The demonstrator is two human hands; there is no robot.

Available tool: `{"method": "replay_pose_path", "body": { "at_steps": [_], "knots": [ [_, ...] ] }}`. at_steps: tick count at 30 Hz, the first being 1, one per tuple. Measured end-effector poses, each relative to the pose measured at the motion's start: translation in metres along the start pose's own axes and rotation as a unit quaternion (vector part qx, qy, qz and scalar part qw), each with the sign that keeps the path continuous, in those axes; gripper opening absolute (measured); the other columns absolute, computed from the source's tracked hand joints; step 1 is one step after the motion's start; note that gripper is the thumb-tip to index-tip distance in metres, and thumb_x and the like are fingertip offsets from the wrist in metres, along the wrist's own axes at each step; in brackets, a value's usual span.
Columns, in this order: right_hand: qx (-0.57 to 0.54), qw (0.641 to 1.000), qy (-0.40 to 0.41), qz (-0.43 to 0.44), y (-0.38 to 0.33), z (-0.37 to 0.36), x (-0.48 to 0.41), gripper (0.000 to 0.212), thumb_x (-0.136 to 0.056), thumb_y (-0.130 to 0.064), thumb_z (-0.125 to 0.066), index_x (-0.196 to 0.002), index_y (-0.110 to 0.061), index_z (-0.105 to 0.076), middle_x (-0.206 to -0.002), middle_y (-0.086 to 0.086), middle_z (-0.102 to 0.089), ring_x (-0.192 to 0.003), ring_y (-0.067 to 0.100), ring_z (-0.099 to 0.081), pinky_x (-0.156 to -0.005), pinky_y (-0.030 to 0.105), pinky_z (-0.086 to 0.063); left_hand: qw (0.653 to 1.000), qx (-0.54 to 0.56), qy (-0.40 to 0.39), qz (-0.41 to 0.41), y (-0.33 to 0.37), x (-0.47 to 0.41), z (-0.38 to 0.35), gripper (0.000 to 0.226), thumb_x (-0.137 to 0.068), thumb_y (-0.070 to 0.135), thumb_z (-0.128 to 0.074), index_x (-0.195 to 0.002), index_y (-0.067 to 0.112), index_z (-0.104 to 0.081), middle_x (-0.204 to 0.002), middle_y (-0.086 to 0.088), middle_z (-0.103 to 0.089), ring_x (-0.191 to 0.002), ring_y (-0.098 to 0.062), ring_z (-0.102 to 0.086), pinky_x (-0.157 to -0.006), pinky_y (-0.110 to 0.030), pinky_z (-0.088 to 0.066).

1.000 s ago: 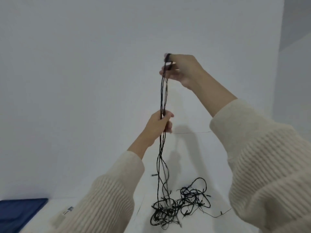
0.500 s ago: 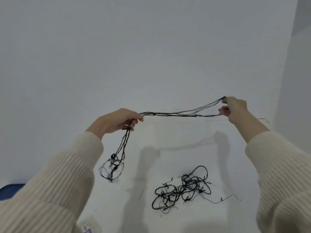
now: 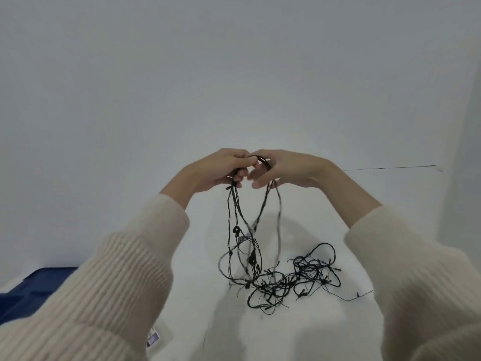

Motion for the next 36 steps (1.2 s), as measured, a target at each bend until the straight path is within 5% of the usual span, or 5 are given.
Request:
{"method": "replay_pose_path", "body": {
  "at_steps": [5, 11, 18, 24, 36],
  "knots": [
    [0.138, 0.988, 0.075, 0.004, -0.008, -0.004, -0.008, 0.004, -0.082, -0.015, -0.064, -0.08, -0.016, -0.067, -0.07, 0.005, -0.066, -0.064, 0.008, -0.056, -0.061, 0.019, -0.039, 0.999, 0.019, -0.011, 0.038, -0.032, 0.018, 0.001, 0.012, -0.093, 0.021, -0.055, -0.096, 0.009, -0.056, -0.062, 0.002, -0.049, -0.055, -0.013, -0.045, -0.059, -0.023, -0.051],
    [0.199, 0.966, 0.164, 0.02, -0.028, 0.003, -0.012, 0.023, -0.08, -0.027, -0.069, -0.079, -0.004, -0.074, -0.058, 0.006, -0.047, -0.055, 0.017, -0.034, -0.044, 0.019, -0.028, 0.991, 0.118, 0.057, 0.032, -0.055, 0.022, -0.01, 0.055, -0.078, 0.026, -0.075, -0.12, 0.018, -0.041, -0.119, -0.005, -0.059, -0.11, -0.014, -0.056, -0.091, -0.036, -0.05],
    [0.027, 0.987, 0.157, 0.022, -0.01, 0.011, -0.006, 0.014, -0.077, -0.014, -0.071, -0.088, -0.008, -0.077, -0.069, 0.01, -0.064, -0.062, 0.018, -0.054, -0.065, 0.026, -0.05, 0.964, 0.225, 0.138, -0.031, -0.059, 0.0, -0.038, 0.069, -0.075, 0.021, -0.076, -0.126, 0.014, -0.03, -0.104, 0.003, -0.07, -0.109, -0.014, -0.061, -0.1, -0.037, -0.035],
    [-0.23, 0.944, 0.227, 0.06, 0.008, 0.041, 0.017, 0.009, -0.082, 0.001, -0.064, -0.088, 0.007, -0.068, -0.073, 0.014, -0.06, -0.06, 0.018, -0.059, -0.065, 0.028, -0.06, 0.986, 0.153, 0.067, 0.01, -0.073, 0.001, -0.065, 0.023, -0.095, 0.027, -0.052, -0.085, 0.009, -0.062, -0.043, 0.009, -0.04, -0.039, -0.008, -0.043, -0.067, -0.028, -0.053],
    [-0.525, 0.792, 0.305, -0.067, 0.175, -0.016, 0.064, 0.013, -0.086, 0.004, -0.057, -0.078, 0.005, -0.066, -0.077, 0.014, -0.062, -0.057, 0.017, -0.063, -0.054, 0.023, -0.057, 0.994, 0.1, 0.031, 0.041, -0.08, 0.027, -0.032, 0.029, -0.089, 0.031, -0.059, -0.064, 0.016, -0.061, -0.067, 0.004, -0.057, -0.072, -0.014, -0.057, -0.083, -0.024, -0.045]
  ]
}}
Point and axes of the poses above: each hand's wrist, its own x-axis away from the middle knuckle, its own z-axis out of the back of the hand, y = z × x, the point moved 10 cm from there along -x, towards the middle knuckle
